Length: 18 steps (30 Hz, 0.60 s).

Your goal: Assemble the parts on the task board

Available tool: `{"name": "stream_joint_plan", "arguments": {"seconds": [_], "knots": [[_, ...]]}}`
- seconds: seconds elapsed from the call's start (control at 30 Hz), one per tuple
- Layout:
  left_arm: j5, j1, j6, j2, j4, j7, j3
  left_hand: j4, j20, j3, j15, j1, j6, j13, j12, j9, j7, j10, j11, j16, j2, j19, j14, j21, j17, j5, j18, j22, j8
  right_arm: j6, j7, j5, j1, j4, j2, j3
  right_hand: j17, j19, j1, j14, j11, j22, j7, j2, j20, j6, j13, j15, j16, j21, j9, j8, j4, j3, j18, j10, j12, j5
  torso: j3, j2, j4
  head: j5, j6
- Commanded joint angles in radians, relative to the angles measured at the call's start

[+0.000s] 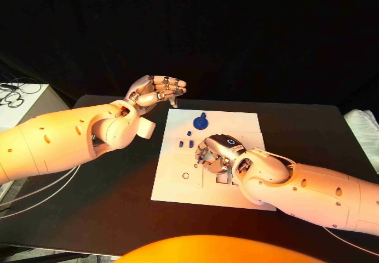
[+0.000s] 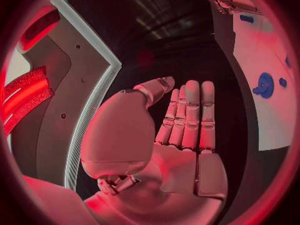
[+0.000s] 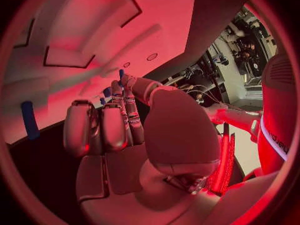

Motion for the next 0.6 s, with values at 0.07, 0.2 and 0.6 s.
{"name": "stream_joint_plan", "arguments": {"seconds": [0.07, 0.2, 0.6], "knots": [[0.005, 0.001, -0.001, 0.001, 0.001, 0.003, 0.001, 0.000, 0.002, -0.007, -0.001, 0.002, -0.001, 0.000, 0.005, -0.001, 0.002, -0.008, 0.002, -0.004, 0.009, 0.007, -0.001, -0.005, -0.002, 0.004, 0.015, -0.001, -0.006, 0.032, -0.013, -0.021, -0.006, 0.001, 0.004, -0.001, -0.001, 0.000, 0.000, 0.039, -0.038, -0.001, 0.008, 0.008, 0.001, 0.000, 0.033, -0.004, 0.002, -0.002, 0.001, 0.004, -0.002, 0.005, -0.013, 0.043, 0.002, 0.003, 0.0003, 0.000, -0.0006, 0.001, -0.003], [0.005, 0.001, -0.002, 0.001, -0.001, 0.003, 0.001, 0.000, 0.002, -0.007, -0.001, 0.002, -0.001, 0.000, 0.005, -0.001, 0.002, -0.008, 0.002, -0.004, 0.009, 0.007, -0.001, -0.005, -0.002, 0.004, 0.015, -0.001, -0.006, 0.032, -0.014, -0.021, -0.010, 0.002, 0.007, -0.001, -0.001, 0.000, 0.000, 0.039, -0.038, -0.001, 0.008, 0.008, 0.001, 0.000, 0.033, -0.004, 0.002, -0.002, 0.001, 0.004, -0.002, 0.005, -0.013, 0.043, 0.002, 0.003, 0.0000, 0.000, -0.0016, 0.002, -0.004], [0.005, 0.001, -0.001, 0.001, -0.003, 0.002, 0.001, 0.000, 0.002, -0.007, -0.001, 0.003, -0.003, 0.000, 0.005, -0.002, 0.003, -0.010, 0.002, -0.005, 0.010, 0.007, -0.001, -0.006, -0.002, 0.004, 0.015, -0.002, -0.007, 0.028, -0.019, -0.022, -0.015, -0.002, 0.012, -0.001, -0.003, 0.000, -0.001, 0.038, -0.037, 0.000, 0.008, 0.009, 0.001, -0.001, 0.034, -0.003, 0.002, -0.002, 0.002, 0.004, -0.002, 0.005, -0.013, 0.042, 0.002, 0.003, -0.0007, 0.000, 0.0003, 0.004, -0.007]]}}
